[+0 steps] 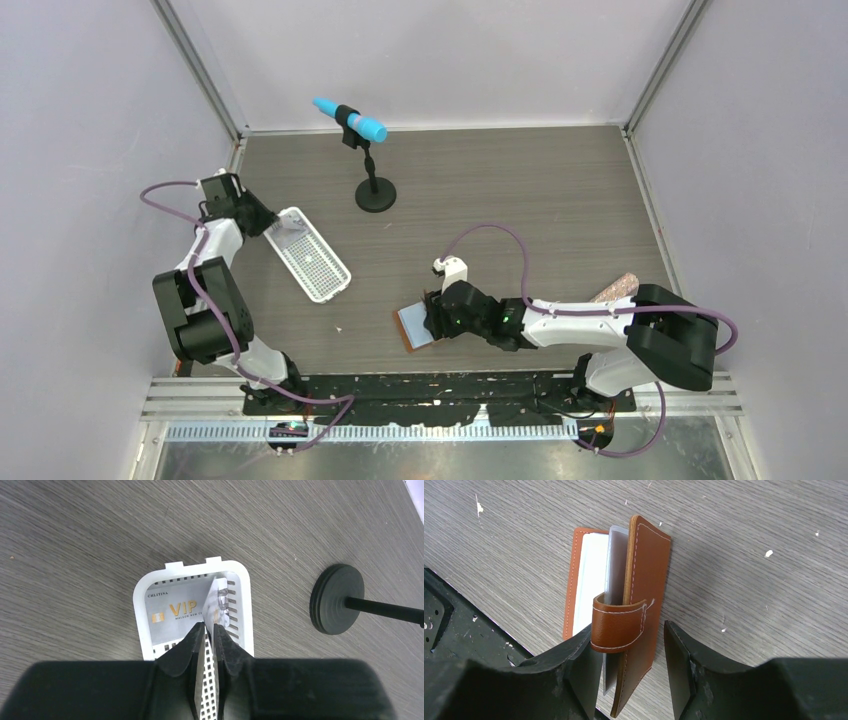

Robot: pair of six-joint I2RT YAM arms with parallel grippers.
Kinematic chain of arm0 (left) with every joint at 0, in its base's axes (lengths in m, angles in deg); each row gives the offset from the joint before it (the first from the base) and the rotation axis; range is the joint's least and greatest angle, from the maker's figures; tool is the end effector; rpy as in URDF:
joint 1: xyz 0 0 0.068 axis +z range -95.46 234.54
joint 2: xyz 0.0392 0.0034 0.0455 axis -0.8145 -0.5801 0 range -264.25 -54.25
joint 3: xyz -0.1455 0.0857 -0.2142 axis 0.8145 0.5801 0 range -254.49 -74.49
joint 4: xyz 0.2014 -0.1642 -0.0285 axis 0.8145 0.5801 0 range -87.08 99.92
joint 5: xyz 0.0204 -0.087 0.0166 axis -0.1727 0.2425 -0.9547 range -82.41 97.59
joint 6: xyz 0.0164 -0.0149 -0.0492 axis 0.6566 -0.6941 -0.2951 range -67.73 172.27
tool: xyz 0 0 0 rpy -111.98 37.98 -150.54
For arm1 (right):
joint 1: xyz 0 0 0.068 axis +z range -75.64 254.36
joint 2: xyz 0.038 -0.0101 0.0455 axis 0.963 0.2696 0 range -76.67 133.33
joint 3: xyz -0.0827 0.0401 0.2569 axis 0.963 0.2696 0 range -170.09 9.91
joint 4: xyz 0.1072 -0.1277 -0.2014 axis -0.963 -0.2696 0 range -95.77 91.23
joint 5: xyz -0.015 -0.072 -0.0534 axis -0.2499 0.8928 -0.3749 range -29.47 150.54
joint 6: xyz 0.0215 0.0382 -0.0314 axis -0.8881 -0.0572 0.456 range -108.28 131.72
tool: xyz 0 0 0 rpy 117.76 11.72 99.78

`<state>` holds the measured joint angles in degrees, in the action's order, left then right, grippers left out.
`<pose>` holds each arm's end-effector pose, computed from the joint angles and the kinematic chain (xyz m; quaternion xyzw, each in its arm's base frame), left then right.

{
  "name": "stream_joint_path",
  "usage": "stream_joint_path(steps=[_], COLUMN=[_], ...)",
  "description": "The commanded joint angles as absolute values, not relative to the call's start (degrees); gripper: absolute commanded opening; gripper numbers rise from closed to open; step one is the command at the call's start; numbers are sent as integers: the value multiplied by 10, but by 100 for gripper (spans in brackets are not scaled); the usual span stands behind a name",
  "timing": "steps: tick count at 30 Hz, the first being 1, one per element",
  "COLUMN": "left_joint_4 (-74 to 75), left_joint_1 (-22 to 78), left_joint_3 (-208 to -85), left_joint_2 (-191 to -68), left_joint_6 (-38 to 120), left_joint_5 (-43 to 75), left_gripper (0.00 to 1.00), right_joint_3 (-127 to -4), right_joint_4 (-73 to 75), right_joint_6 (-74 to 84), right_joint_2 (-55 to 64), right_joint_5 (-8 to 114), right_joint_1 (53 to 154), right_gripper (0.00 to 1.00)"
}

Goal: Take the credit cards out of the card holder
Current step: Place the credit card in the storage box.

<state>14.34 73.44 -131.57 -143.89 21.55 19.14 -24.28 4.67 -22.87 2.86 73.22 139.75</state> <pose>0.3196 0.1019 0.2204 -0.3485 0.8478 -0.1321 0.3773 0.1186 0.2402 0.1685 -0.1976 0.8870 0.2454 0.3377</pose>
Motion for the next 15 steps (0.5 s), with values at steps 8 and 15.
stream_joint_path(steps=[8,15], left_joint_4=[154,165], left_joint_1=[738,738], left_joint_3=[-1351,-1361], left_joint_2=[-1452,-1456], left_joint_6=[239,242], left_joint_5=[188,180], left_gripper=[22,27], right_joint_3=[-251,-250], right_joint_4=[57,57], right_joint_6=[-226,-228], right_joint_2=[5,0], right_joint_5=[735,735], right_joint_1=[1393,1392], right_gripper=[54,54])
